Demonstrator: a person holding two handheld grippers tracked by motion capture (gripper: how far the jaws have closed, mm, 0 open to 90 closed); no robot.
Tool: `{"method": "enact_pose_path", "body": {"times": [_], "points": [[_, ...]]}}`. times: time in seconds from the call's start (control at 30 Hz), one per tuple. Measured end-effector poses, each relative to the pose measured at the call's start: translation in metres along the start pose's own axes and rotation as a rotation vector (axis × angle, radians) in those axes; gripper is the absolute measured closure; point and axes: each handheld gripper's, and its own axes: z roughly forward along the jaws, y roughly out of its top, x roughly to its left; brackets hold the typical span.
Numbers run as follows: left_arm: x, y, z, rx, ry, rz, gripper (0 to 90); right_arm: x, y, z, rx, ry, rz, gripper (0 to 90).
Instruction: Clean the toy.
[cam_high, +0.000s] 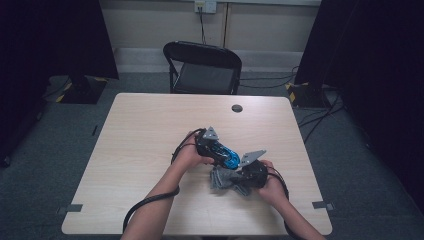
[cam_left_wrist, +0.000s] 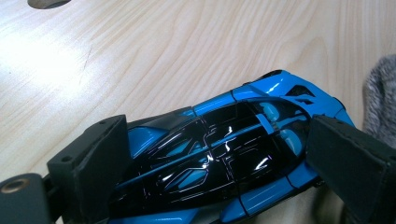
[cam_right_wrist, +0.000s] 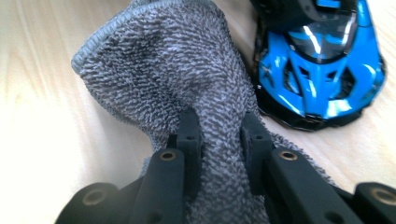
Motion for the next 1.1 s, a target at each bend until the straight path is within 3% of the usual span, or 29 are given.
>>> {"method": "enact_pose_path", "body": {"times": [0.3,0.6,1.1], "points": [[0.001,-0.001,0.000,-0.004,0.001,0.006,6.6,-0.009,-0.001,-0.004,0.021,-0.025,-0.005,74.4],[0.000,0.000,0.000,0.000,0.001,0.004,6.7,-0.019,-0.009,-0.010,0.018,-0.043,0.021,74.3],[0.001,0.000,0.000,0.001,0.000,0.005,6.7,-0.045,-0.023,-0.022,0.017,-0.081,0.106,74.1]]}}
